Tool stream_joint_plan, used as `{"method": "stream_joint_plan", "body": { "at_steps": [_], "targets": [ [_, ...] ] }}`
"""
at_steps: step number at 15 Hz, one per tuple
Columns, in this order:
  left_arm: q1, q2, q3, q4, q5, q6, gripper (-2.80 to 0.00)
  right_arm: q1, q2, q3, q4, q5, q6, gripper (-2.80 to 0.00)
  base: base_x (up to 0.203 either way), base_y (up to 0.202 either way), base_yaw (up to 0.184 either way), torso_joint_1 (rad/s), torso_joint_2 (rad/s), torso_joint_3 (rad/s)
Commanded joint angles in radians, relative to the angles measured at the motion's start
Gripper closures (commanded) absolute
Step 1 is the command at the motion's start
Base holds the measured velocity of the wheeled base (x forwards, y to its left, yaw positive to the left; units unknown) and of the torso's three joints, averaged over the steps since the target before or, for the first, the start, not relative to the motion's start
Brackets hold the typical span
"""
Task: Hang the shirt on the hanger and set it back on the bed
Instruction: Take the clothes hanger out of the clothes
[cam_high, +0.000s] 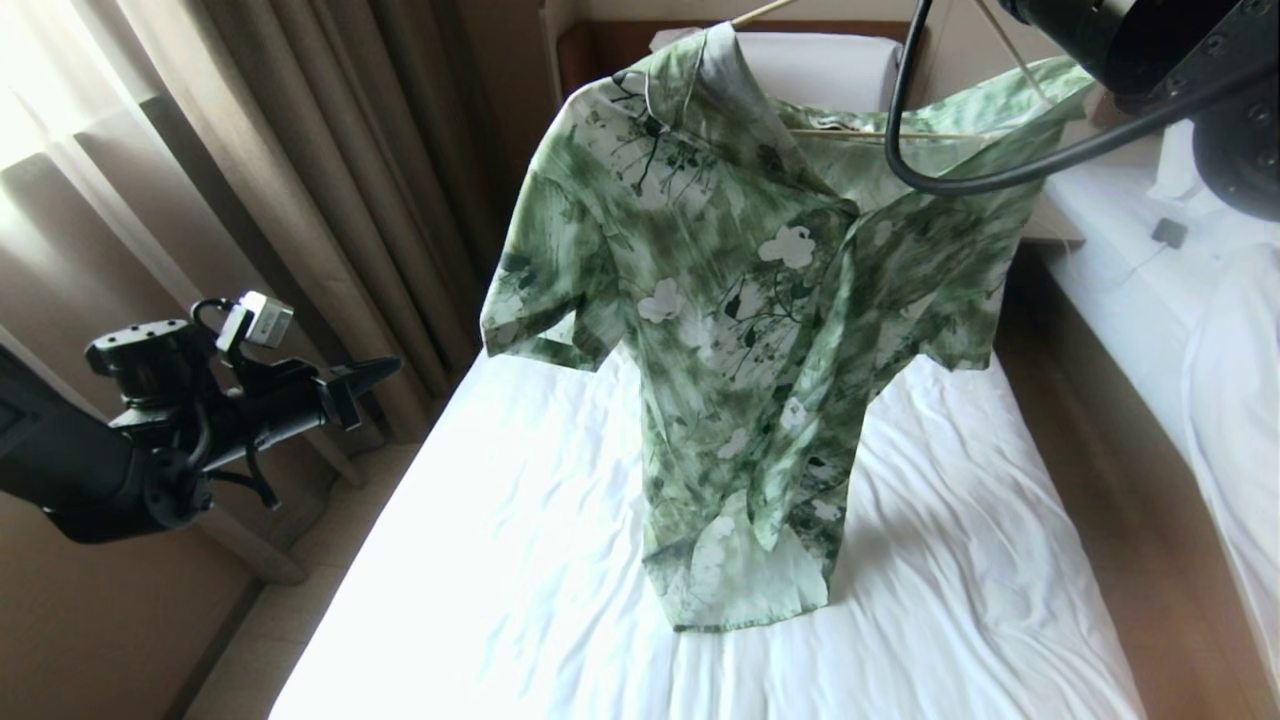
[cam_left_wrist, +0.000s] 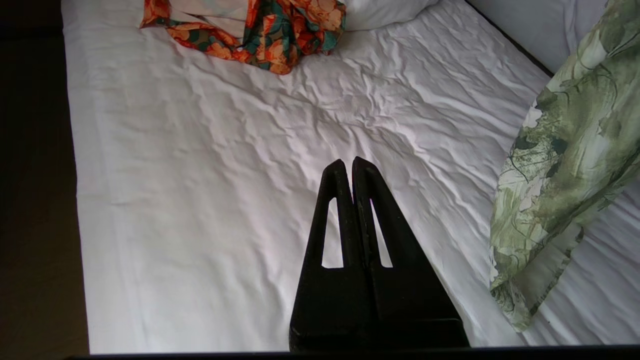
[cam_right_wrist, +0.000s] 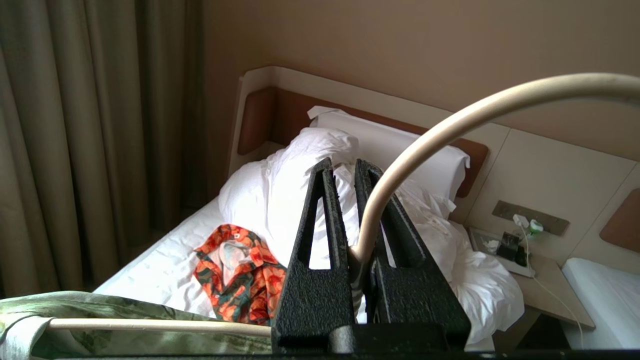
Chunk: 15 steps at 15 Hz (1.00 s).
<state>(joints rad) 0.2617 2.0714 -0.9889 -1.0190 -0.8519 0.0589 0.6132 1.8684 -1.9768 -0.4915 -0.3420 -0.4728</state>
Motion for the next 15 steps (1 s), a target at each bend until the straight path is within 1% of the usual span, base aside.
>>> {"method": "stream_joint_plan", "body": {
  "at_steps": [1,5,15],
  "targets": [
    [-0.007,-0.007,0.006,-0.017,-0.004,0.000,0.00,0.000,-0.008,0.001,-0.004,-0.003,-0.003,0.00,0.000,0.000,0.000,0.000,0.00,0.000],
    [-0.010,-0.010,0.009,-0.032,-0.004,-0.021,0.00,0.008,-0.008,0.001,-0.001,-0.003,-0.003,0.00,0.000,0.000,0.000,0.000,0.00,0.000],
    [-0.022,-0.029,0.022,-0.032,-0.003,-0.022,0.00,0.013,-0.008,0.002,-0.004,-0.003,-0.003,0.00,0.000,0.000,0.000,0.000,0.00,0.000]
  ]
}}
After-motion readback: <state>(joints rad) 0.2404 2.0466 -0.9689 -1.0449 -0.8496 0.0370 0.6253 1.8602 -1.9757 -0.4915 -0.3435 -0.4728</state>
